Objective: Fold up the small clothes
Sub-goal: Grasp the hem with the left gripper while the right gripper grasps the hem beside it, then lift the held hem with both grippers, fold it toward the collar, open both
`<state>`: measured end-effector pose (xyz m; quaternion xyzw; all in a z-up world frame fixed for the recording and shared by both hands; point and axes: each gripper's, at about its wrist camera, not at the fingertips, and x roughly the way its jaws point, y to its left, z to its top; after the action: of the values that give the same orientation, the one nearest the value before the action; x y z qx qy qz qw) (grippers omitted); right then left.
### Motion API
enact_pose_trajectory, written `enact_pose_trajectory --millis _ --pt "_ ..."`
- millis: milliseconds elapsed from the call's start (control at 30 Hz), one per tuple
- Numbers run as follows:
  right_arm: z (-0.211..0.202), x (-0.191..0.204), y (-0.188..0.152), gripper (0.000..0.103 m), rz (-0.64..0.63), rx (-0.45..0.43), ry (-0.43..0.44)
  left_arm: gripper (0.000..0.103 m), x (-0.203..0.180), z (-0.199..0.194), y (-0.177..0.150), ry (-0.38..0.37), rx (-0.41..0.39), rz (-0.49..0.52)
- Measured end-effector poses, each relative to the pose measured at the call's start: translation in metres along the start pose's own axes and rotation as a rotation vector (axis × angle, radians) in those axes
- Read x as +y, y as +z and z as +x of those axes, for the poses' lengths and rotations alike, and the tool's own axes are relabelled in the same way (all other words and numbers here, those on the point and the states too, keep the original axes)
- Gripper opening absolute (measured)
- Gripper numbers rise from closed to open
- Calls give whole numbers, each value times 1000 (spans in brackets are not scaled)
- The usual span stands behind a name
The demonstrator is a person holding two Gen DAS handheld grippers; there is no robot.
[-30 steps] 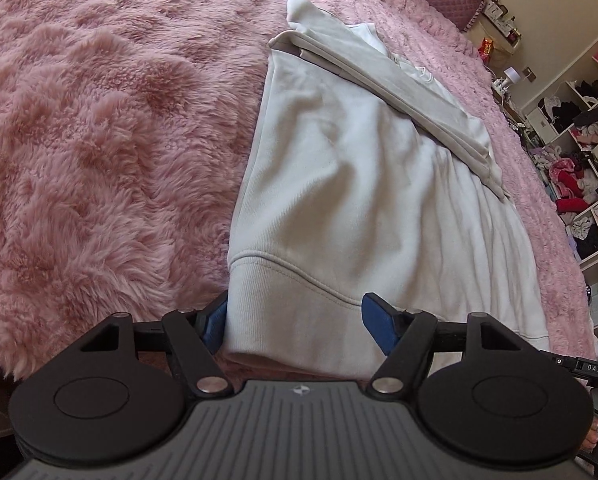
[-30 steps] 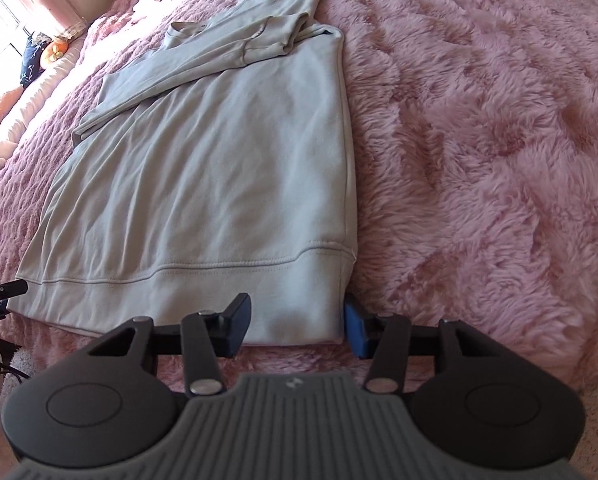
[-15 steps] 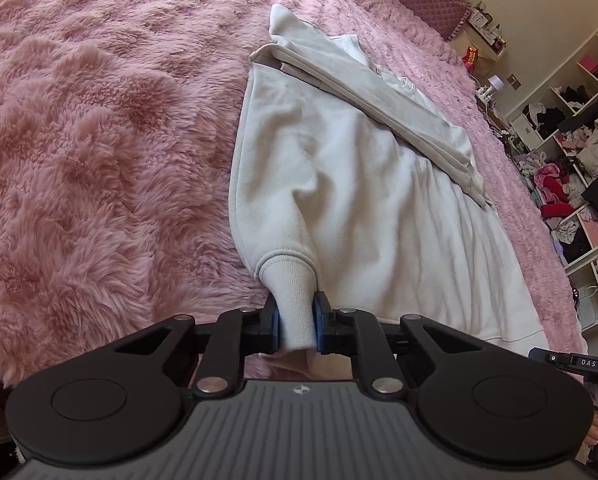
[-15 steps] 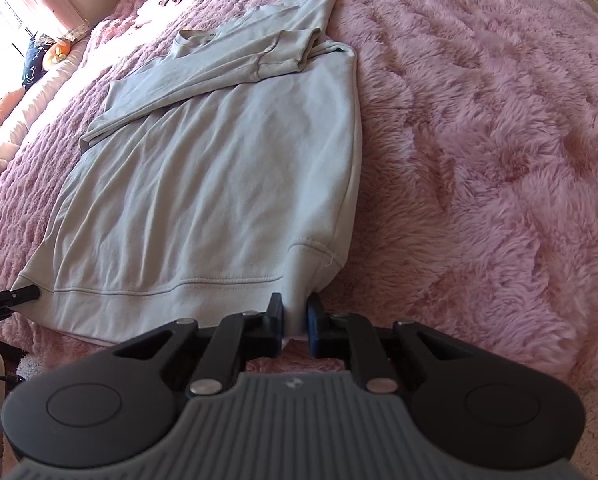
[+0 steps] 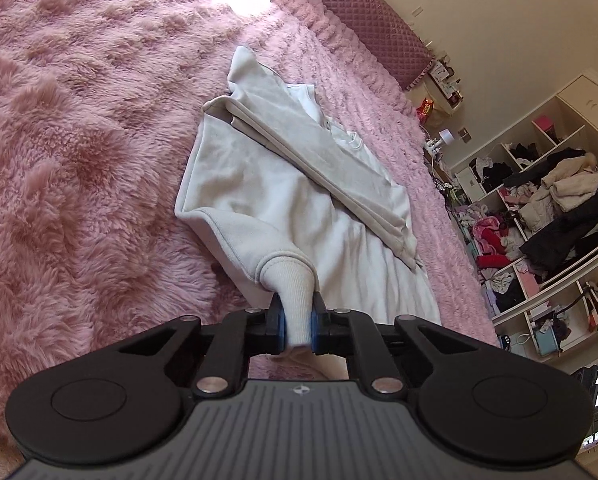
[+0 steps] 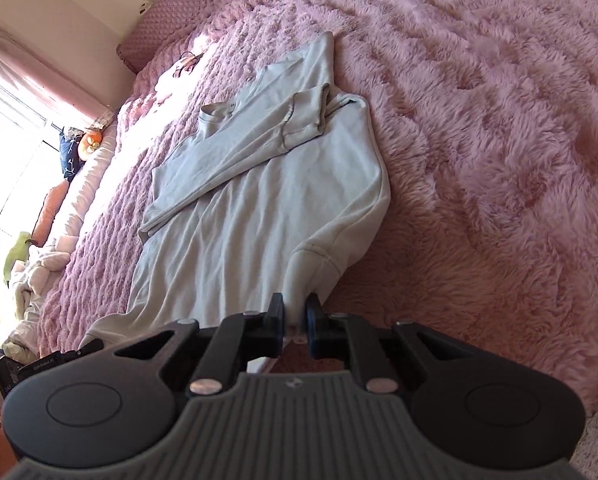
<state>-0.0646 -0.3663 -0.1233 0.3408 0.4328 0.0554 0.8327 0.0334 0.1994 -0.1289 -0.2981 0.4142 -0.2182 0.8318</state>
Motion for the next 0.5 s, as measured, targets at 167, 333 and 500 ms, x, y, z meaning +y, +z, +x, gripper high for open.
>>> enact_pose_trajectory --millis 167,333,500 --pt "3 3 23 5 13 -44 21 11 -11 10 29 -55 -37 39" --pt "14 11 61 4 12 -124 44 11 -23 28 73 -111 -85 77" --pt "34 21 117 4 4 -224 60 11 -27 60 121 -123 -113 98"
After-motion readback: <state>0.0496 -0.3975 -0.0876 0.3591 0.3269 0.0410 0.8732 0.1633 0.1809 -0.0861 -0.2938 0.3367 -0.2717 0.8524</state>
